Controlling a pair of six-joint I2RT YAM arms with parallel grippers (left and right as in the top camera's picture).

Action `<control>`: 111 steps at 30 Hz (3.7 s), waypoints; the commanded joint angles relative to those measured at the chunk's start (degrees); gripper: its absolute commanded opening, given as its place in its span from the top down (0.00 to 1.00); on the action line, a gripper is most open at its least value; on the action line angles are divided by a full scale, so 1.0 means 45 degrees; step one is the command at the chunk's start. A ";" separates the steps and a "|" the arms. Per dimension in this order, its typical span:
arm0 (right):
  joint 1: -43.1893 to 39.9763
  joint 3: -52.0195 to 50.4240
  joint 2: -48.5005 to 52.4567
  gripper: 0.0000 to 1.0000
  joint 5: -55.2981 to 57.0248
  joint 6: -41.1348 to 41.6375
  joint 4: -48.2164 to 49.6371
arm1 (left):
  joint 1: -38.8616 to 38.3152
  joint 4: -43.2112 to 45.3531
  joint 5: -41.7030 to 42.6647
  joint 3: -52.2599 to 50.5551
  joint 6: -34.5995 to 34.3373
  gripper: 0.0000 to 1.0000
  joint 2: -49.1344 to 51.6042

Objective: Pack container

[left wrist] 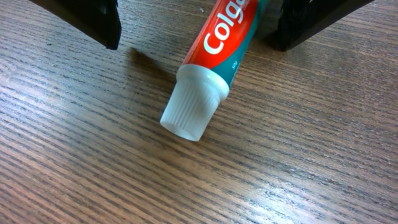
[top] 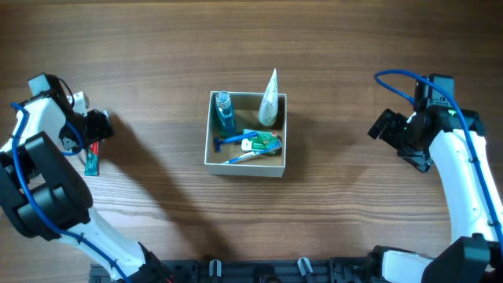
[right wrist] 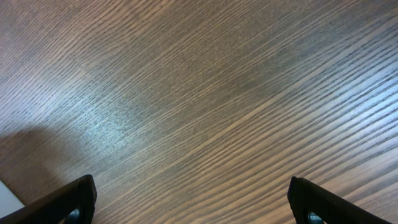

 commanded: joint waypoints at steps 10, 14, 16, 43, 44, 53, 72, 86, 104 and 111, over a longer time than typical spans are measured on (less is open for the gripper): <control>-0.0039 -0.0019 -0.0204 0.00 0.0078 -0.0170 -0.0010 | 0.0019 -0.0029 0.0345 -0.0427 0.0102 0.63 0.0228; -0.0039 -0.0019 -0.0204 0.00 0.0078 -0.0175 -0.0010 | 0.0019 -0.0039 0.0340 -0.0423 0.0102 0.73 0.0228; -0.0039 -0.0019 -0.0204 0.00 0.0078 -0.0175 -0.0010 | 0.0019 -0.0034 0.0340 -0.0423 0.0102 0.80 0.0228; -0.0039 -0.0019 -0.0204 0.00 -0.0073 0.0185 0.0379 | -1.1963 -0.1355 0.0631 -0.0253 0.5285 0.96 -0.9233; -0.0039 -0.0019 -0.0204 0.00 -0.0073 0.0180 0.0379 | -1.2512 -0.1491 0.0636 -0.0253 0.5785 0.96 -0.9092; -0.0039 -0.0019 -0.0204 0.00 -0.0078 0.0175 0.0413 | -1.3843 -0.0826 0.0627 -0.0253 0.7825 0.96 -0.5717; 0.2191 0.1583 -0.0549 0.00 -0.0359 -0.4221 0.3842 | -0.8199 0.0466 -0.1360 -0.0131 -0.0918 0.00 -0.7742; 0.2905 0.0714 -0.5425 0.00 0.0107 -0.3429 0.2744 | -0.6203 -0.0665 0.1287 -0.1792 -0.0554 0.00 -1.1623; 0.3473 -0.3293 -1.1691 0.00 0.0797 -0.1078 -0.0257 | -0.6198 -0.0369 0.1243 -0.6183 -0.2618 0.00 -1.8671; 0.3487 -0.3322 -1.2318 0.00 0.0806 -0.1394 -0.0257 | -0.6203 -0.0369 0.1243 -0.6183 -0.2618 0.00 -1.8671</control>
